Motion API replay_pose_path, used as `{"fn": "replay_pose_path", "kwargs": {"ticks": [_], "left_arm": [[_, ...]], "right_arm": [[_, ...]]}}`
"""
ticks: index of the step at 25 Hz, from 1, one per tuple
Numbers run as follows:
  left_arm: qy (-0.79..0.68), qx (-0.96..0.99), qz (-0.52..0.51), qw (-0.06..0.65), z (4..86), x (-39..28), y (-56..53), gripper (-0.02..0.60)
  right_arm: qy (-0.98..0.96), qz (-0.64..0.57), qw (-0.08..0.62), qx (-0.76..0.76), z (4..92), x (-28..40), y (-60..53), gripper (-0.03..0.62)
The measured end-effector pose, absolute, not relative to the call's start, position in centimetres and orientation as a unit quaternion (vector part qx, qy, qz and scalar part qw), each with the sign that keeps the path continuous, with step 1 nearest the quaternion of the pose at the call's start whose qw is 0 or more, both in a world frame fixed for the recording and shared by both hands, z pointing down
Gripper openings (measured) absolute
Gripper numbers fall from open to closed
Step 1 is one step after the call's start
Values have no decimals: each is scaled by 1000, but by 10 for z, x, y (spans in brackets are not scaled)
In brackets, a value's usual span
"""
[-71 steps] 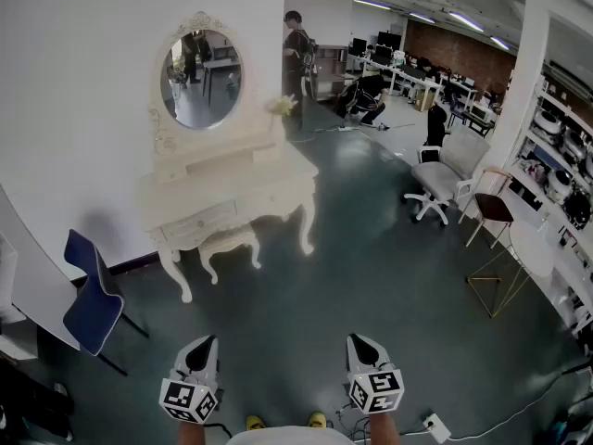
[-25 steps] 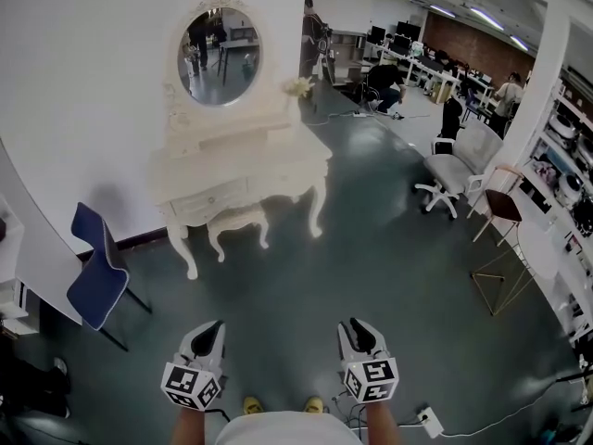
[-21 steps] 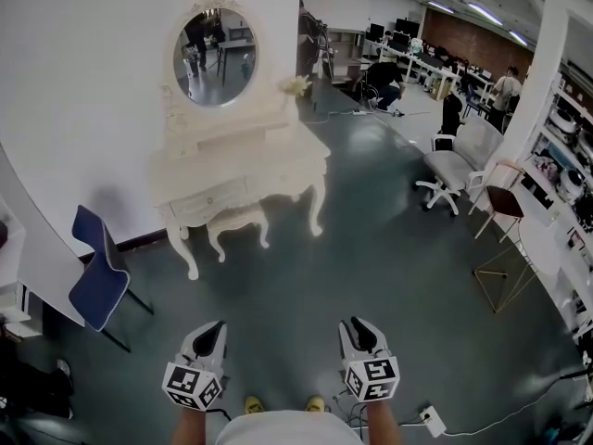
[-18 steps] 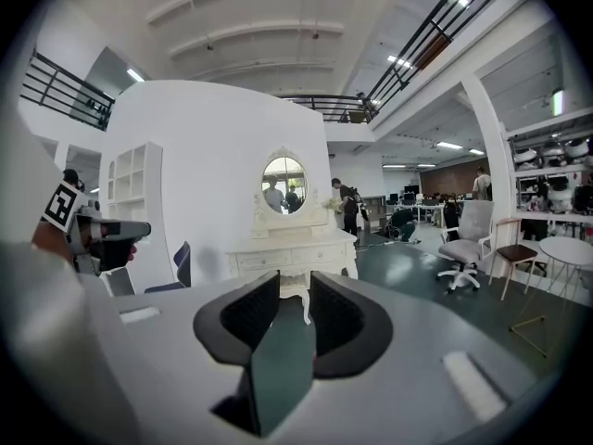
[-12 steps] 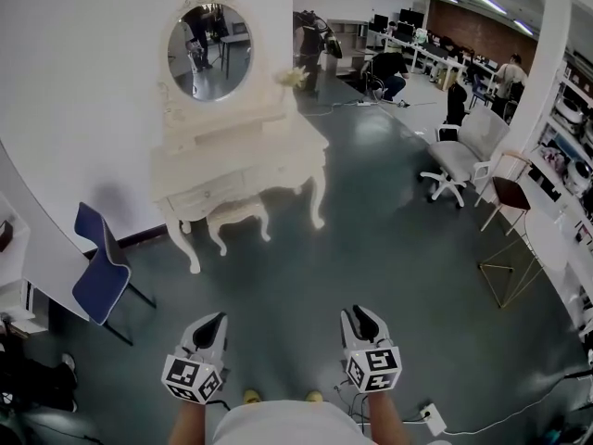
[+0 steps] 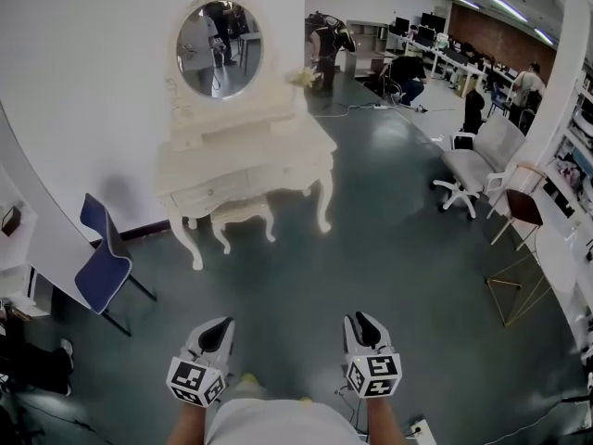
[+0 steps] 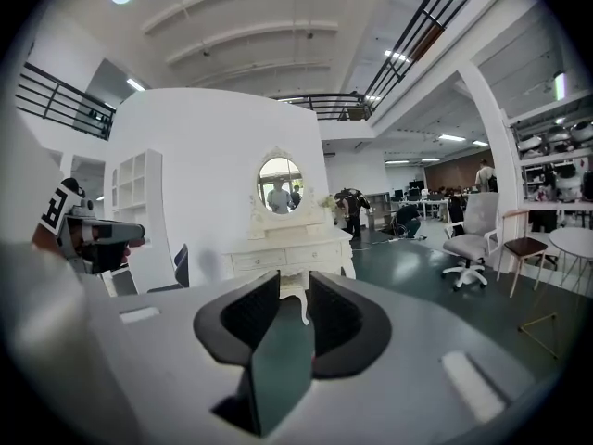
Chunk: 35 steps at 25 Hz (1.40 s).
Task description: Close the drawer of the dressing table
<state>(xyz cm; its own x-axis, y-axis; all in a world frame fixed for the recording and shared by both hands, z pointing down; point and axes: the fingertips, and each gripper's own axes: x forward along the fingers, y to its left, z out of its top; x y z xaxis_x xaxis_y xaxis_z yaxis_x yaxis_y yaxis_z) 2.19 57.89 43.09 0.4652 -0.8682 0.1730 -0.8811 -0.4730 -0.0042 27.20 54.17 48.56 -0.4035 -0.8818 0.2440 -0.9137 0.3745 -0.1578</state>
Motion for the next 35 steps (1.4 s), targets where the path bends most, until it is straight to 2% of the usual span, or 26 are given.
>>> {"fn": "replay_pose_path", "kwargs": {"ticks": [13, 27, 35], "left_arm": [[-505, 858, 66, 60, 449, 2, 471, -2], [-479, 873, 43, 76, 439, -74, 300, -2], [-467, 879, 38, 85, 446, -106, 249, -2]], "right_arm": [[-812, 147, 62, 562, 507, 265, 449, 86], [-799, 142, 67, 581, 481, 186, 289, 86], [-797, 141, 70, 584, 482, 144, 241, 86]]}}
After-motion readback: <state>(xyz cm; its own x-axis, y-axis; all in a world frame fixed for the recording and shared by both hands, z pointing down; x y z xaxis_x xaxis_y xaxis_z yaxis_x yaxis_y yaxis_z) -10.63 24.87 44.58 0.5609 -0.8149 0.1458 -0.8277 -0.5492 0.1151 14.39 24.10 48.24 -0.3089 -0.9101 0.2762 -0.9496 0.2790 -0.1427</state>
